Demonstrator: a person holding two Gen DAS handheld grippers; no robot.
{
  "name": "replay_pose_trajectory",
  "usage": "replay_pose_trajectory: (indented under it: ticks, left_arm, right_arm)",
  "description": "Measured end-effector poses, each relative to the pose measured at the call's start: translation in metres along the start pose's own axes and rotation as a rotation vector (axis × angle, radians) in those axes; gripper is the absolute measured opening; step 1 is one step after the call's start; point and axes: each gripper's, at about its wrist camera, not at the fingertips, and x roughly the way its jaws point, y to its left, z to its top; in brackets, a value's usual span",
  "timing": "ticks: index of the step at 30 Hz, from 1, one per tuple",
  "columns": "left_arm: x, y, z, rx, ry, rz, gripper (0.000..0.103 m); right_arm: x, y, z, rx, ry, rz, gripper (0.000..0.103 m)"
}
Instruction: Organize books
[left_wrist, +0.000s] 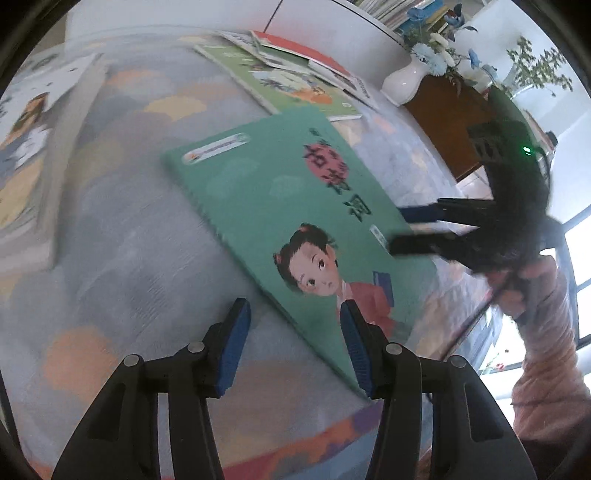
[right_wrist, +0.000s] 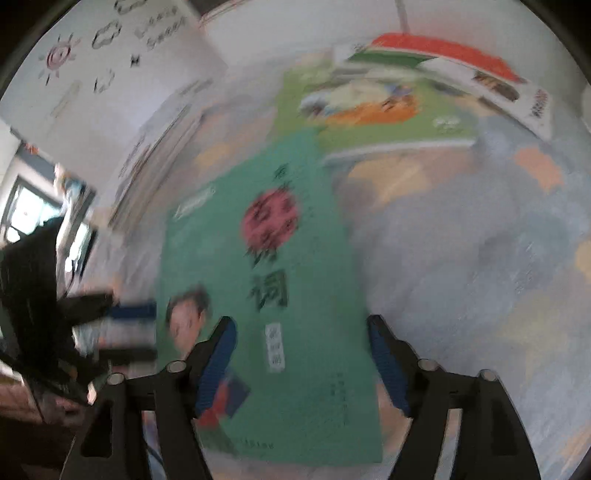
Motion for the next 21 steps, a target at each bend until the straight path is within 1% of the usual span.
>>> replay_pose_trajectory:
  ticks: [1, 2, 3, 5, 7, 9, 10, 11, 12, 13, 14, 15, 17, 19, 20, 21]
  left_arm:
    - [-0.002, 0.002, -0.002, 0.003, -0.001, 0.018, 0.048]
    - [-0.002, 0.004, -0.001, 0.001, -0.001, 0.025, 0.047]
    - [-0.001, 0.007, 0.0, -0.004, -0.003, 0.023, 0.047]
    - [0.003, 0.004, 0.006, 0.0, -0.021, 0.054, 0.045]
    - [0.008, -0.004, 0.009, 0.049, -0.038, 0.121, 0.044]
    - [0.011, -0.01, 0.011, 0.082, -0.053, 0.169, 0.046]
    - [0.012, -0.009, 0.013, 0.078, -0.059, 0.168, 0.046]
    - [0.012, -0.007, 0.016, 0.07, -0.072, 0.163, 0.046]
    - [0.012, -0.005, 0.016, 0.062, -0.086, 0.164, 0.045]
    - [0.012, -0.003, 0.017, 0.059, -0.098, 0.163, 0.045]
    - [0.012, -0.003, 0.017, 0.062, -0.108, 0.167, 0.045]
    - [0.013, -0.004, 0.017, 0.075, -0.118, 0.175, 0.045]
    - [0.014, -0.006, 0.019, 0.092, -0.128, 0.182, 0.045]
    - [0.016, -0.007, 0.022, 0.098, -0.132, 0.185, 0.045]
    - [0.017, -0.008, 0.023, 0.101, -0.132, 0.188, 0.045]
    - [0.017, -0.008, 0.024, 0.1, -0.134, 0.188, 0.045]
  right_arm:
    - [-0.002, 0.006, -0.004, -0.019, 0.033, 0.044, 0.074]
    - [0.0, 0.004, -0.008, -0.021, 0.081, 0.156, 0.074]
    - [0.002, 0.0, -0.008, -0.012, 0.092, 0.207, 0.074]
    - [0.004, -0.012, -0.005, 0.022, 0.064, 0.291, 0.072]
    - [0.009, -0.026, -0.001, 0.079, 0.03, 0.377, 0.071]
    - [0.008, -0.031, -0.003, 0.087, 0.009, 0.402, 0.069]
    - [0.008, -0.032, -0.004, 0.084, -0.006, 0.393, 0.064]
    - [0.008, -0.032, -0.006, 0.08, -0.016, 0.37, 0.053]
    - [0.008, -0.031, -0.006, 0.071, -0.032, 0.321, 0.044]
    - [0.009, -0.032, -0.007, 0.074, -0.046, 0.274, 0.026]
    - [0.011, -0.032, -0.01, 0.086, -0.057, 0.277, 0.023]
    - [0.012, -0.035, -0.012, 0.098, -0.063, 0.302, 0.023]
    - [0.013, -0.045, -0.015, 0.102, -0.078, 0.365, 0.023]
    - [0.018, -0.058, -0.013, 0.151, -0.098, 0.448, 0.023]
    - [0.02, -0.06, -0.007, 0.174, -0.105, 0.475, 0.021]
    - [0.023, -0.061, -0.006, 0.188, -0.114, 0.477, 0.018]
